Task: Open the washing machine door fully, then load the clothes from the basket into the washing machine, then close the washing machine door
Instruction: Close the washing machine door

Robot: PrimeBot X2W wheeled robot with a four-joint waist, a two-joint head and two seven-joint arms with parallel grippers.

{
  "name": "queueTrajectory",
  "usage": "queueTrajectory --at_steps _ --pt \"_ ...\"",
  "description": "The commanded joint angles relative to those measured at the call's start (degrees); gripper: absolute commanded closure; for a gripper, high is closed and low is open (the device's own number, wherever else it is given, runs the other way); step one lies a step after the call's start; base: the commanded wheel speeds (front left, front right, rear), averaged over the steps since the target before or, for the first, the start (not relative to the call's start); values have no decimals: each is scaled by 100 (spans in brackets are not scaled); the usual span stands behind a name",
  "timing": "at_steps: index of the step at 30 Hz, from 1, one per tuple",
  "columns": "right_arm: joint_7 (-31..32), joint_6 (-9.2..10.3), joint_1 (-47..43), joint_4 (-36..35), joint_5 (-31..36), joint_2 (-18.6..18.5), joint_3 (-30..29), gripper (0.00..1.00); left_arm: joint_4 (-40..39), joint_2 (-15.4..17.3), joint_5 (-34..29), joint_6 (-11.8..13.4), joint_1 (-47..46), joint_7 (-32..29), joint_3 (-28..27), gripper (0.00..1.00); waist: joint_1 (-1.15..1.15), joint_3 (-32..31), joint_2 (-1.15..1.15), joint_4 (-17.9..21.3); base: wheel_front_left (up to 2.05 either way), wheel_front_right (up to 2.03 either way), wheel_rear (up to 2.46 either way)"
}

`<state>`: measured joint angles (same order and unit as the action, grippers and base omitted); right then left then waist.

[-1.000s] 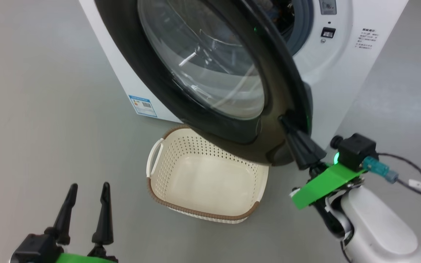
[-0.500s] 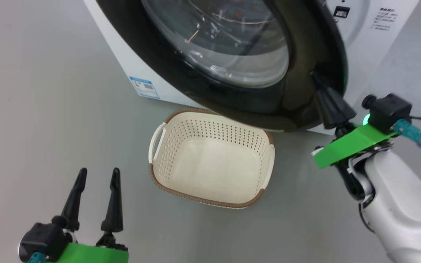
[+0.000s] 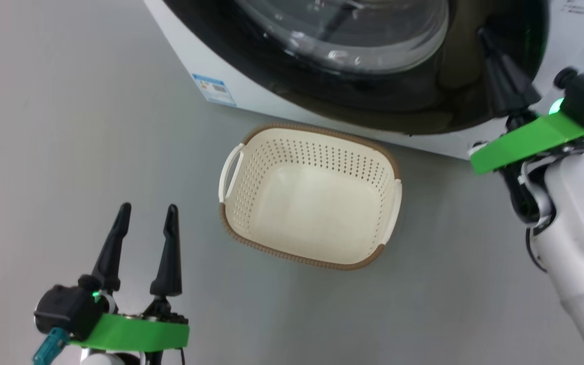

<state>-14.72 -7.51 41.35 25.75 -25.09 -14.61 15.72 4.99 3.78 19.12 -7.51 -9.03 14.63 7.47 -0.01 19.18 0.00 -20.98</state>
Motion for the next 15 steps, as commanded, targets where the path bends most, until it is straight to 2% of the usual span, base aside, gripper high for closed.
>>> queueTrajectory --at_steps 1,15 --pt "-28 2 158 -96 65 20 -44 100 -198 55 42 2 -152 37 -163 0 1 147 0 -92 0 0 0" --pt "-28 2 857 38 256 -15 -443 100 -249 -12 92 2 -465 37 -44 0 1 633 0 -236 0 0 0"
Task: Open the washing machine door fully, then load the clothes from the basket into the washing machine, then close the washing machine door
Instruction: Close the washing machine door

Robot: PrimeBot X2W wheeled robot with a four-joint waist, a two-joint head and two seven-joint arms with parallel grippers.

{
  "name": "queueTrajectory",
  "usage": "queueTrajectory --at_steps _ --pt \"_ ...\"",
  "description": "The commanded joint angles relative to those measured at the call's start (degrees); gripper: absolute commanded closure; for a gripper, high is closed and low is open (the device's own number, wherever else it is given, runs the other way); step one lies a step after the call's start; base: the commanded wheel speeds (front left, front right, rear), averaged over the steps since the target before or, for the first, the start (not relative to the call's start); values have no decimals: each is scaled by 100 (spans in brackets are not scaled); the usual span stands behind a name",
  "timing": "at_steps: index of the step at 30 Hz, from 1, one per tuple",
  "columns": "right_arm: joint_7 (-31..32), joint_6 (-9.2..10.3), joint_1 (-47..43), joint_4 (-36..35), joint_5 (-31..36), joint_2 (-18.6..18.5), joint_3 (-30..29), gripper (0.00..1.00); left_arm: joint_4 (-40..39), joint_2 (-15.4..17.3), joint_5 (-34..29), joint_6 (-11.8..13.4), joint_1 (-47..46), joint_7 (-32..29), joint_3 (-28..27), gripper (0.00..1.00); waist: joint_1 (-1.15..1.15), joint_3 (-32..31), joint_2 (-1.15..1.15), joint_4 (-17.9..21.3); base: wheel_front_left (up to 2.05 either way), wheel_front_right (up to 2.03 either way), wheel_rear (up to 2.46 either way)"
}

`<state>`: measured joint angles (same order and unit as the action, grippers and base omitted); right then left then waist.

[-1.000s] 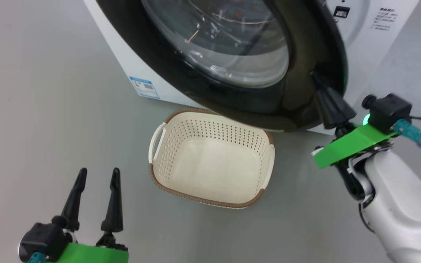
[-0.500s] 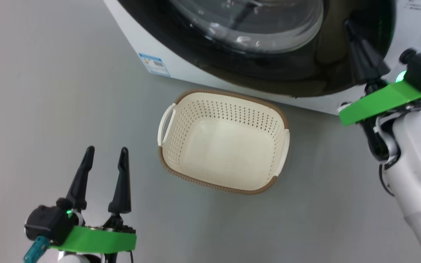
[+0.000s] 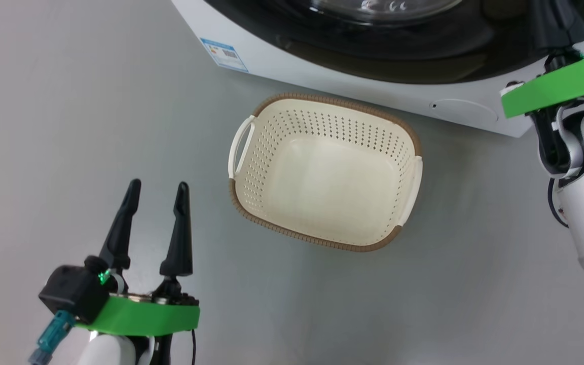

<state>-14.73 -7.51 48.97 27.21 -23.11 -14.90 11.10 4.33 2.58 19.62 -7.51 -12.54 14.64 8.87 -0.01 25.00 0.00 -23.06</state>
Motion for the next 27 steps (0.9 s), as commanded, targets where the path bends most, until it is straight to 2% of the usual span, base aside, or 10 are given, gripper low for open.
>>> queueTrajectory --at_steps 1,14,24,25,26,27 --pt "-27 2 126 -106 71 15 -4 100 -185 105 45 2 -133 36 -179 0 1 71 0 -34 0 0 0" --pt "-27 2 329 -93 232 109 -387 100 -178 85 47 2 -240 36 -146 0 1 180 0 -31 0 0 0" --pt "-27 2 -41 -103 97 123 19 100 30 132 87 2 -193 36 -128 0 1 -60 0 83 0 0 0" --pt "-27 2 -106 -103 69 133 65 89 64 148 92 2 -182 36 -132 0 1 -101 0 105 0 0 0" --pt "-27 2 -168 -115 49 147 98 69 98 165 98 2 -169 36 -140 0 1 -145 0 131 0 0 0" --pt "-27 2 -232 -133 34 164 117 53 129 181 100 2 -156 36 -152 0 1 -190 0 157 0 0 0"
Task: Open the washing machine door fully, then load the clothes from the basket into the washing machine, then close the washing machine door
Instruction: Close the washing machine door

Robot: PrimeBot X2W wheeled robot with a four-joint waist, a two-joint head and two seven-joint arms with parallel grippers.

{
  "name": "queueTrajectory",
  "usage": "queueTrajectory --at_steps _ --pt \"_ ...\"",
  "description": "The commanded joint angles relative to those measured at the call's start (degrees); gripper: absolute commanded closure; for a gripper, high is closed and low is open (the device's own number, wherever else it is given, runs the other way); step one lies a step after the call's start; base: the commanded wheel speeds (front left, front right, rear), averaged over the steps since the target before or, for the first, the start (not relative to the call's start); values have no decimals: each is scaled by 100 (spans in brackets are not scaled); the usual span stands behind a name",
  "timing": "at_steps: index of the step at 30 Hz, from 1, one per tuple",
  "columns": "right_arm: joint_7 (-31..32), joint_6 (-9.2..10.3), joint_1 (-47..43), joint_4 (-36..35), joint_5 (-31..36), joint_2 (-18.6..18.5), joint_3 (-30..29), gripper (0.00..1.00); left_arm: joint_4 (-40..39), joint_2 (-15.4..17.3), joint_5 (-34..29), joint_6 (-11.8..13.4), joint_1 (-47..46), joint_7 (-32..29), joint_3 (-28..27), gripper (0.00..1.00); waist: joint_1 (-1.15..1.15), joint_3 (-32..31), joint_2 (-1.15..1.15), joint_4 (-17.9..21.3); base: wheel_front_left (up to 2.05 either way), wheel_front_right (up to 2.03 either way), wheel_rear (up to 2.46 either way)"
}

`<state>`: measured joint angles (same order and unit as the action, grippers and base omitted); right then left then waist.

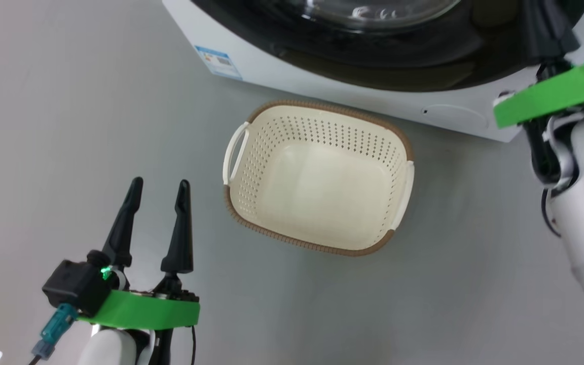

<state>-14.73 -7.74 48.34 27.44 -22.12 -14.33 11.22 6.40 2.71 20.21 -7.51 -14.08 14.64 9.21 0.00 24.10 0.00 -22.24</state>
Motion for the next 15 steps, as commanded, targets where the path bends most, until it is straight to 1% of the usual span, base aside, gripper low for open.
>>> queueTrajectory --at_steps 1,2,9,15 --pt "-27 25 -236 -167 -75 126 136 12 -47 184 40 2 11 36 -201 0 0 -145 0 101 0 0 0" --pt "-27 25 -303 -184 -85 148 163 0 -17 200 40 2 26 36 -215 0 0 -196 0 128 0 0 0" --pt "-27 25 -840 -304 -166 254 348 0 200 377 57 2 151 36 -290 0 0 -582 0 336 0 0 0" --pt "-27 25 -1346 -370 -241 341 375 0 306 549 59 2 284 36 -374 0 0 -912 0 556 0 0 0"
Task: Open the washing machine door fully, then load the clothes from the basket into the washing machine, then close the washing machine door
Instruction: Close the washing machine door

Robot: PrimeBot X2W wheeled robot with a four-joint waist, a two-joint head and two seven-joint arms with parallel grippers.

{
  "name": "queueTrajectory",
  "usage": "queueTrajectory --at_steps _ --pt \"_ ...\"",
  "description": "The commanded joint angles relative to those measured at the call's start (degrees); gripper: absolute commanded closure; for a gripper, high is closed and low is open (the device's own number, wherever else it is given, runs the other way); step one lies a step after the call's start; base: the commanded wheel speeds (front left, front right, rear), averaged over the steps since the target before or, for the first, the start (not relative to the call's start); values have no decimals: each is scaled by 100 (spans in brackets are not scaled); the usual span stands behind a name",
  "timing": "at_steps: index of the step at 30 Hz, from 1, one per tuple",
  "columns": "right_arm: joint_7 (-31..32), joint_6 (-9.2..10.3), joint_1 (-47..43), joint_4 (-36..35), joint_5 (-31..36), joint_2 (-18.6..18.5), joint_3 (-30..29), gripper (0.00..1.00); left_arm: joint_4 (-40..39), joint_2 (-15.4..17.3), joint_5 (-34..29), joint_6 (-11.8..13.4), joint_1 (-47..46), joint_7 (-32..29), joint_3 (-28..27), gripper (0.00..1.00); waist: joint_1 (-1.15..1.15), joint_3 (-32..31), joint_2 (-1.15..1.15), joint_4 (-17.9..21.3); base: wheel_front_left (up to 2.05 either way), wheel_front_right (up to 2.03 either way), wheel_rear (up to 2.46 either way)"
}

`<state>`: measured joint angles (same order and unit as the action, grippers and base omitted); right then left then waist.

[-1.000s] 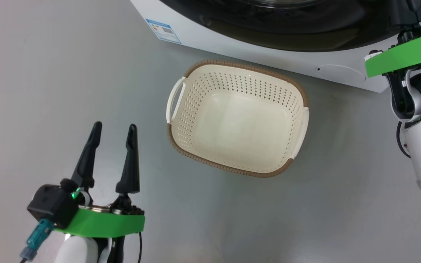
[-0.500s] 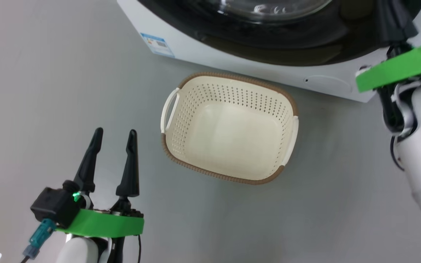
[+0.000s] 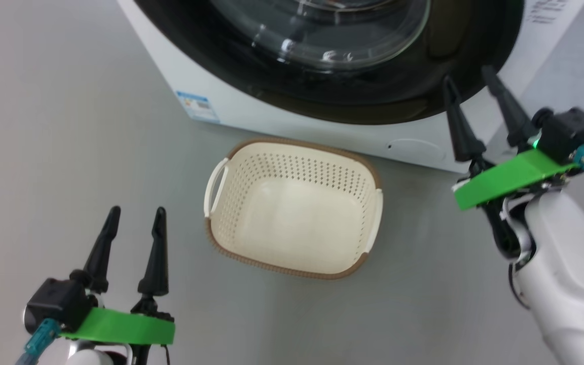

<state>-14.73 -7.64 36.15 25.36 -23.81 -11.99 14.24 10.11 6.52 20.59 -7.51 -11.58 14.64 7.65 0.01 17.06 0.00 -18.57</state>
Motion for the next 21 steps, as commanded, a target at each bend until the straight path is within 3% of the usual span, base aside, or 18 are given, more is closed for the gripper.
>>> queueTrajectory --at_steps 1,21 --pt "-27 15 -215 -168 -82 124 65 0 -55 190 38 2 65 36 -235 0 -1 -263 0 231 0 0 0" --pt "-27 15 -1420 -466 -107 206 -22 0 206 603 -30 2 461 36 -597 0 -1 -1022 0 1258 0 0 0"
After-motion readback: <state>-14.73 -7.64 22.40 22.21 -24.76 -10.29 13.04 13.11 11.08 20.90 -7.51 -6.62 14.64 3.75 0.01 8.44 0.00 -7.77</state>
